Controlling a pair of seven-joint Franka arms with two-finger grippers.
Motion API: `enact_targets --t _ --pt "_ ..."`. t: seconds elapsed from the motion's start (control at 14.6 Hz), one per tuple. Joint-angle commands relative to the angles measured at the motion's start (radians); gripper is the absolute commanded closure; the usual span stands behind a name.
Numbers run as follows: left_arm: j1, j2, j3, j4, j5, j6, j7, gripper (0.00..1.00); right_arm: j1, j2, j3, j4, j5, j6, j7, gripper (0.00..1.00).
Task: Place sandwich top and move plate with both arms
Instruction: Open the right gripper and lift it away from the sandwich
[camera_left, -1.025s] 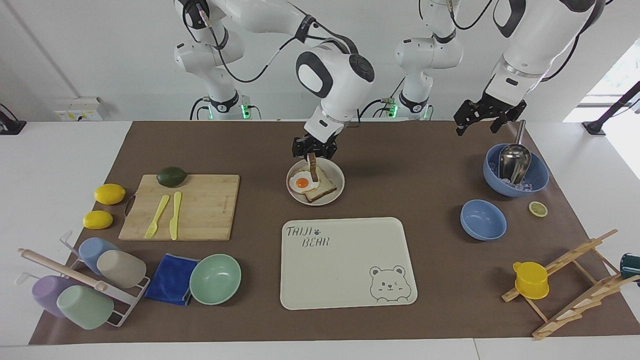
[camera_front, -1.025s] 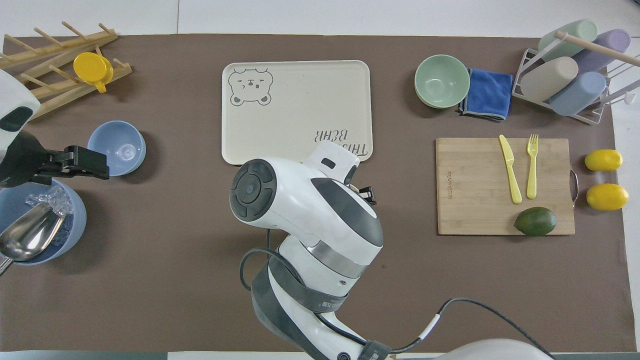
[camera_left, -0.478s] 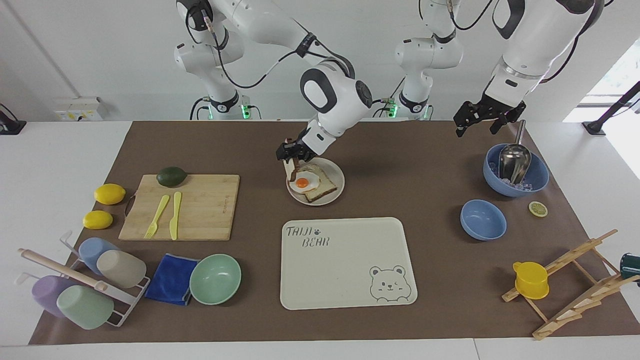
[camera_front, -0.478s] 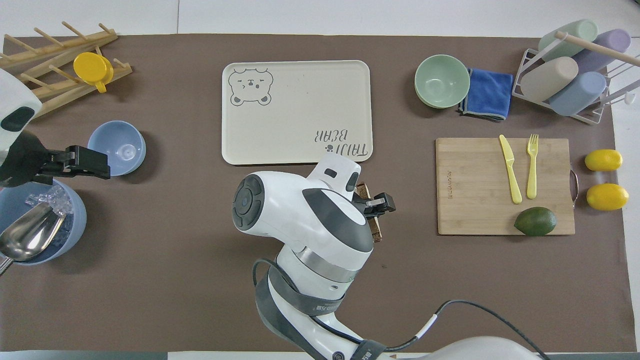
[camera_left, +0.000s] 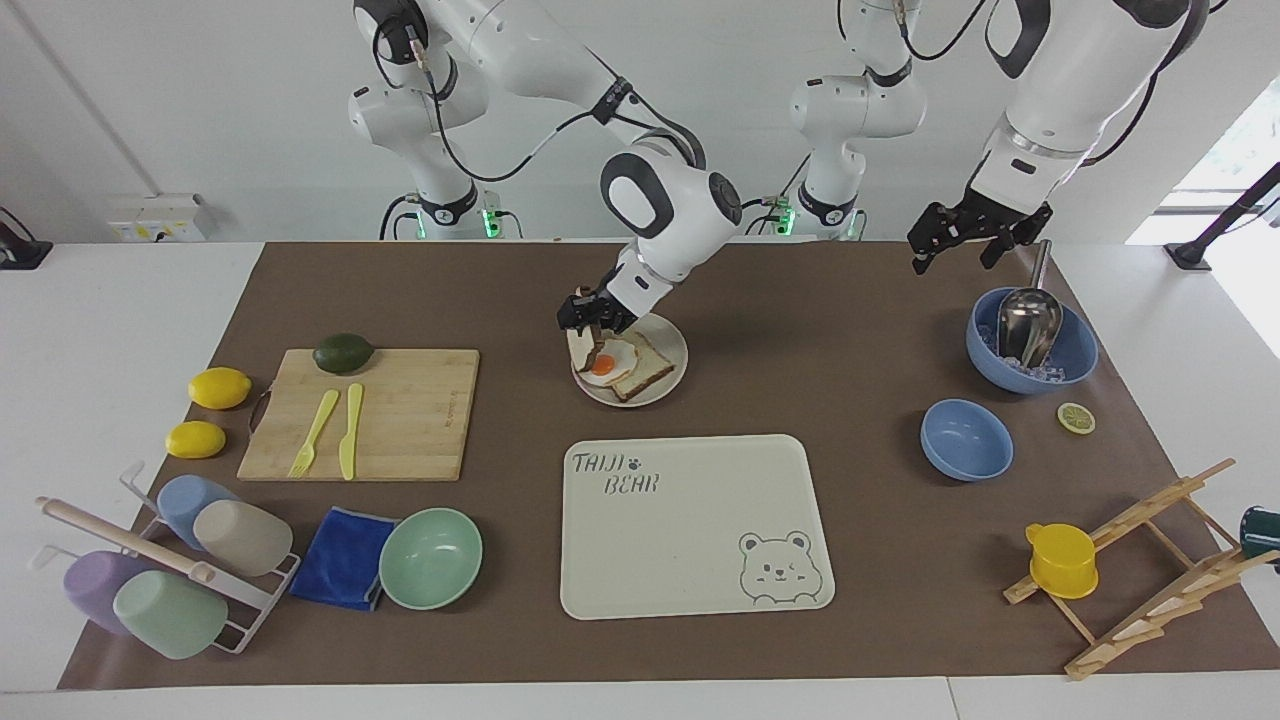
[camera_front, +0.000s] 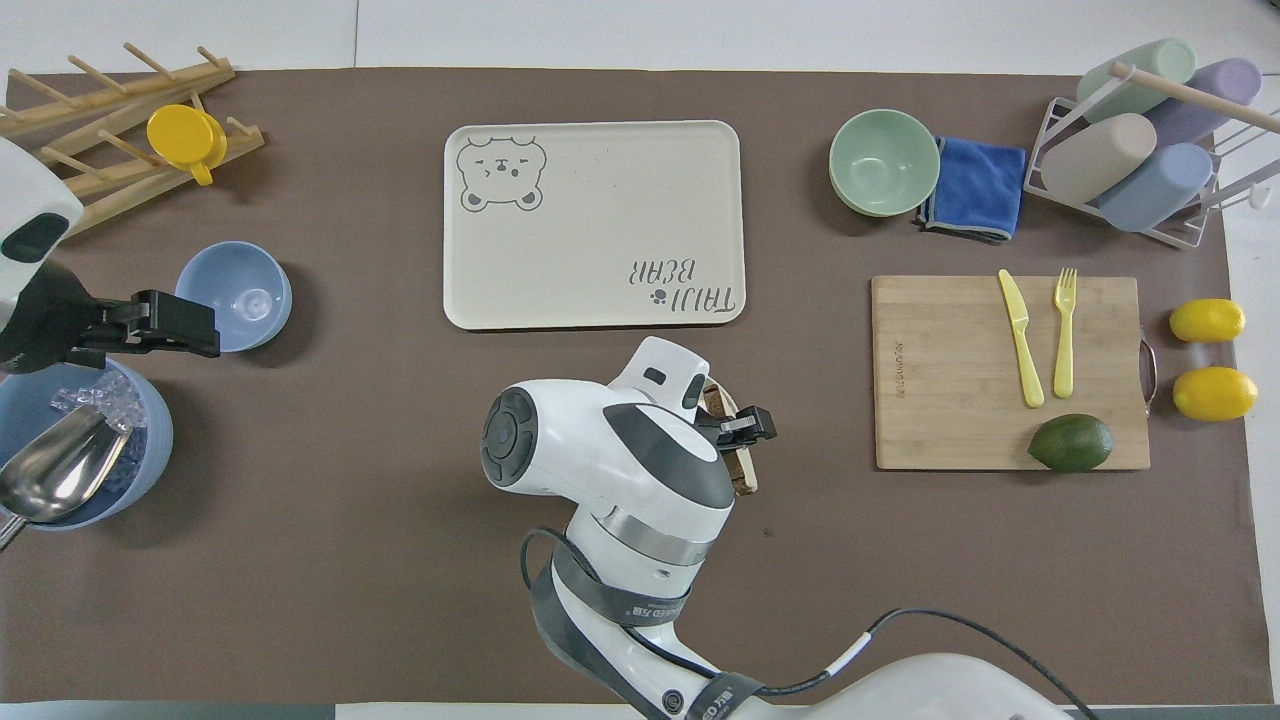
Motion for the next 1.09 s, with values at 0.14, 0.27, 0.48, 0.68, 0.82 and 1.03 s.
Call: enact_targets --t 0.14,0.27,0.48,0.68,0.82,1.03 --pt "0.011 -0.009 -0.004 -0.015 -0.010 0.018 -0.008 0.00 -0.004 0.011 0.003 -0.012 0.072 0.156 0.077 0.54" --pt "0.009 -0.009 -0.004 -0.015 -0.010 0.019 -0.008 0.00 -0.007 0.014 0.002 -0.009 0.121 0.223 0.085 0.25" --pt "0.011 -0.009 -0.004 -0.015 -0.010 0.019 -0.008 0.00 -0.029 0.012 0.002 -0.007 0.260 0.372 0.097 0.00" --pt "0.009 -0.009 -0.004 -0.015 -0.010 0.019 -0.008 0.00 -0.033 -0.007 -0.003 0.004 0.374 0.438 0.097 0.00" --pt "0.011 -0.009 -0.004 -0.017 -0.010 0.019 -0.008 0.00 -0.056 -0.020 -0.006 0.039 0.389 0.438 0.094 0.00" --pt "0.009 -0.009 -0.004 -0.026 -0.010 0.030 -0.008 0.00 -0.150 -0.075 -0.009 0.051 0.391 0.419 0.032 0.00"
